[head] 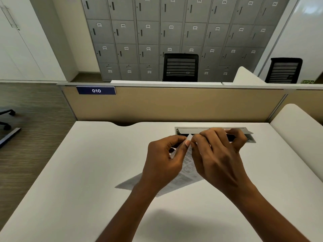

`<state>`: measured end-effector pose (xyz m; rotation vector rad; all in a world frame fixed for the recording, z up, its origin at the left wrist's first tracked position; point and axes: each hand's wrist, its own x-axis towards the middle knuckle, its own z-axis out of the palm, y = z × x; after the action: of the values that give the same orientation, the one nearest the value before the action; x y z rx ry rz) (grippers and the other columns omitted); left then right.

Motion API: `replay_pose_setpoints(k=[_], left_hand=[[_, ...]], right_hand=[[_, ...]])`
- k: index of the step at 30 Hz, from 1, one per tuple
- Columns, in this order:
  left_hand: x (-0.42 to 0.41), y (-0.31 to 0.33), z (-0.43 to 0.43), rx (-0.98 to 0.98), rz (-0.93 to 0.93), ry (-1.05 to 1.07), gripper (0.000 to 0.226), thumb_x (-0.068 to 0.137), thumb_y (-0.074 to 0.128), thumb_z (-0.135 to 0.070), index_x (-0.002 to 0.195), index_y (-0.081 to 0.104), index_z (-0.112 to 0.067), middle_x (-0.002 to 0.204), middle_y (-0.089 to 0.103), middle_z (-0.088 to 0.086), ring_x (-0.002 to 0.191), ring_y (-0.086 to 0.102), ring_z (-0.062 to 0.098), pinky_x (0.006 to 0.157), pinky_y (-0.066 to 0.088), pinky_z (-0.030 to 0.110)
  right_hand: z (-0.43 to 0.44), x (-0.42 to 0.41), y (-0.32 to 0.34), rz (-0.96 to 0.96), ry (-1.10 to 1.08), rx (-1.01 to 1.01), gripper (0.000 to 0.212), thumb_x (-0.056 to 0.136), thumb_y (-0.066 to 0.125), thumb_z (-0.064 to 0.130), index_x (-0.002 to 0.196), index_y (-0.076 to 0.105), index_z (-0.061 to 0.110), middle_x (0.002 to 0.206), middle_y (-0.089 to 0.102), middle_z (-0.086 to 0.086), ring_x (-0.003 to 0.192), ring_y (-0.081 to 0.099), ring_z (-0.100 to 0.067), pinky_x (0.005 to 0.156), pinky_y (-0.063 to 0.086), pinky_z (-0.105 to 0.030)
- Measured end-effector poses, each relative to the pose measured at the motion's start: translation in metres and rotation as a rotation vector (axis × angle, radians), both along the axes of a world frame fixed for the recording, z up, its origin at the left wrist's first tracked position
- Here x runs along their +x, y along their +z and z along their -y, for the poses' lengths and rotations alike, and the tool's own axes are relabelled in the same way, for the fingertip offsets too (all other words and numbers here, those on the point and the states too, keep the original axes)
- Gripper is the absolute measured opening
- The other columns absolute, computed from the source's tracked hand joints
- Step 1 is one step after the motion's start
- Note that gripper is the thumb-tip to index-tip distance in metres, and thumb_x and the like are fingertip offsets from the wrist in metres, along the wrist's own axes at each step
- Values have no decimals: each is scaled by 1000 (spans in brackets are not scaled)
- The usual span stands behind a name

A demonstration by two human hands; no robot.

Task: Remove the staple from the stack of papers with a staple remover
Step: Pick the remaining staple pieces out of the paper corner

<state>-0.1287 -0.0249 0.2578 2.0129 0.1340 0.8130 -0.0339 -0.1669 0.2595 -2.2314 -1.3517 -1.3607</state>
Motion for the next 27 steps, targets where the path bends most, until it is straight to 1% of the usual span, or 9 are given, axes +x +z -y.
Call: replay_pose_setpoints(k=[4,7,11,14,17,20,23,25,27], left_hand=[[3,0,0,19,33,-3,14,96,70,-16,107,78,-13,91,70,-22,85,68,-11,77,52,6],[4,2,1,-96,3,-36,12,96,69,-20,104,78,-20,88,73,-23,85,72,0,77,56,12],[6,5,2,-325,-67,-100,12,98,68,-19,99,80,-21,87,80,-5,83,76,17,77,64,32],[6,7,2,-419,-112,-123,15,98,67,-21,98,81,-15,87,80,0,82,77,18,77,63,32],[5,8,1,-464,-157,-157,18,99,65,-24,98,81,-17,88,80,-1,82,77,18,75,63,30],[5,9,3,-439,-132,-132,15,98,66,-25,97,80,-23,88,80,-2,83,77,18,76,65,33],[4,7,4,-284,-71,-47,13,98,67,-26,101,79,-23,88,79,-10,85,76,9,73,61,20],[2,6,6,-142,-32,-1,14,98,67,-25,105,78,-20,90,77,-15,87,73,3,72,56,12],[0,4,7,-22,1,35,15,98,67,-23,107,77,-17,92,75,-14,87,73,3,72,59,15]], right_hand=[[-2,1,4,-21,5,-7,21,99,52,30,93,62,12,90,64,-9,91,55,-25,90,30,-48],[-4,2,2,-63,49,37,28,102,43,32,92,59,11,88,63,-12,90,52,-24,87,30,-44],[-6,3,-4,-150,122,94,23,103,37,29,98,48,11,90,61,-16,92,48,-23,84,37,-45],[-5,3,-7,-197,155,104,14,97,45,23,99,46,10,97,52,-15,94,45,-23,83,40,-38],[-5,4,-7,-248,174,99,15,92,47,22,101,45,10,103,43,-10,95,43,-22,84,37,-32],[-4,3,-6,-269,157,95,18,99,43,26,104,47,9,99,54,-16,96,45,-23,84,42,-33],[-2,1,-1,-258,136,63,30,106,33,34,106,51,10,97,62,-16,95,50,-24,85,46,-38],[2,1,2,-221,112,29,31,106,37,36,104,56,11,96,65,-14,92,57,-25,86,45,-45],[5,1,6,-157,64,-14,27,103,47,34,99,63,13,93,67,-9,88,60,-26,88,38,-46]])
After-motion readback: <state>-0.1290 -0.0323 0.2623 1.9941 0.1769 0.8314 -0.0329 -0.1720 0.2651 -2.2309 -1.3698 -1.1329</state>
